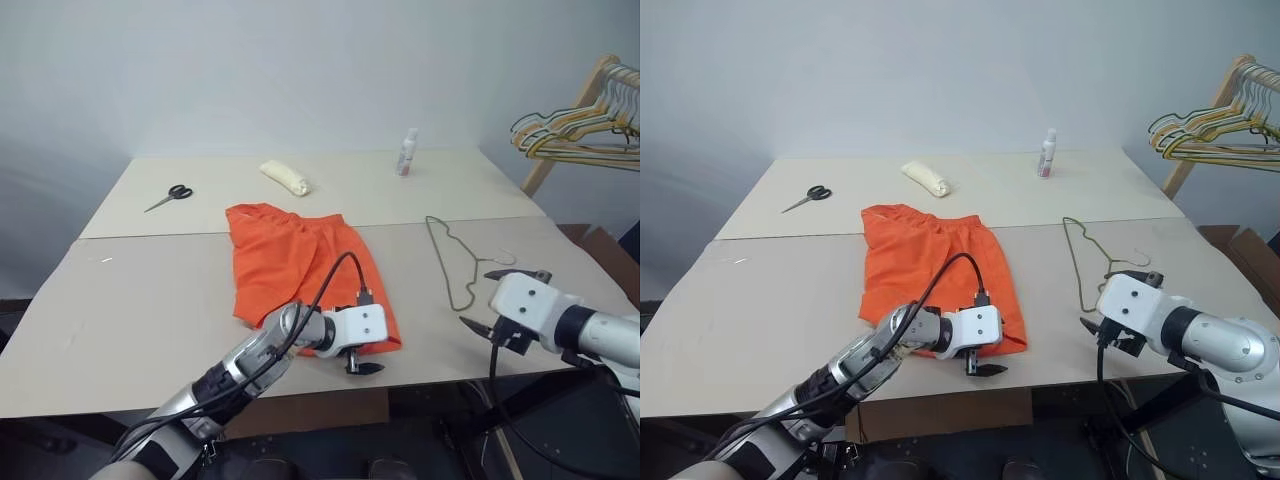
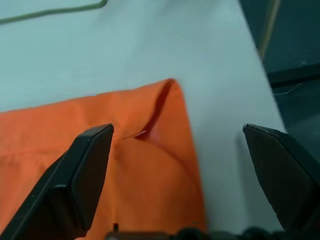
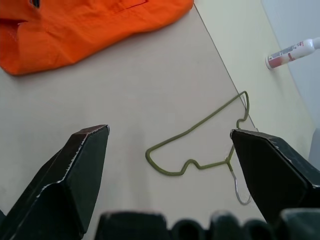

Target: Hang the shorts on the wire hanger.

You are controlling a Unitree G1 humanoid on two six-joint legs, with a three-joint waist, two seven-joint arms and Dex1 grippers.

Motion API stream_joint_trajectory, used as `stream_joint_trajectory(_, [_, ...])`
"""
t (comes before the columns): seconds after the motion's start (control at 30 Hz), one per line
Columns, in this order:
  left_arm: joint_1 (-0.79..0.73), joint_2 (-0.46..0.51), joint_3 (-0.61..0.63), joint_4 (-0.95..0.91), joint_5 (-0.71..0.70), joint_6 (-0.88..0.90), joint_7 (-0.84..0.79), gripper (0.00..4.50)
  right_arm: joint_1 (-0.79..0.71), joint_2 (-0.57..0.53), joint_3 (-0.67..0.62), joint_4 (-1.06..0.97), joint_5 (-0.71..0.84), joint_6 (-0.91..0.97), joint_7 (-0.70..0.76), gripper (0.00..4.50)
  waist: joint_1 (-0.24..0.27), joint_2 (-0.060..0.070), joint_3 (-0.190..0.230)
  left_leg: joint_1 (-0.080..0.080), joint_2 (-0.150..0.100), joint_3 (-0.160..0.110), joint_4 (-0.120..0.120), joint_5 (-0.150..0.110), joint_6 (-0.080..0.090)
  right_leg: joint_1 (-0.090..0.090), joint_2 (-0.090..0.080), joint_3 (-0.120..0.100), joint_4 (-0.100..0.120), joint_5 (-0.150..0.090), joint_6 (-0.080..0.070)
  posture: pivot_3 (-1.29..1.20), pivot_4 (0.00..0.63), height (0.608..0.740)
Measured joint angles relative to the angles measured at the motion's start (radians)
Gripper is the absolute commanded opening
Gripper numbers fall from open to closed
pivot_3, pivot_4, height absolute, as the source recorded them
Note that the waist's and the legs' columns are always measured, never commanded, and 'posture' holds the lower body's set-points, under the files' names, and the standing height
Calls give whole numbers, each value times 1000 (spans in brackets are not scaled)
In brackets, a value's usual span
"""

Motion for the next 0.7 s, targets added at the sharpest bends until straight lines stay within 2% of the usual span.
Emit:
stream_joint_trajectory(0.1, [-5,4,-10,16,13,29,-8,3631,-21,0,10,9,-3,0,-4,4500,0,0,0,0,0,0,0,0,0,0,0,0,0,0,0,15,0,740])
stream_joint_trajectory(0.4, [-5,-17,-12,51,43,63,31,560,-96,0,57,79,-15,-22,-3,4500,3,-1,0,12,1,0,-1,-1,1,11,0,1,-1,0,1,43,0,740])
stream_joint_trajectory(0.47, [-5,-17,-5,64,46,63,39,40,-113,0,73,90,-16,-33,-1,4500,2,-1,0,13,3,1,-1,-1,1,12,0,1,-1,-1,2,51,0,740])
stream_joint_trajectory(0.63, [1,-8,23,66,45,67,52,40,-142,0,90,119,-18,-42,4,4500,2,0,0,12,3,1,-1,-1,1,11,0,1,-1,-1,2,60,0,740])
stream_joint_trajectory(0.7, [42,44,57,7,33,71,38,40,-152,0,99,120,-18,-49,6,4500,-1,0,0,12,5,2,-2,-1,1,10,1,2,-1,-1,1,80,0,740])
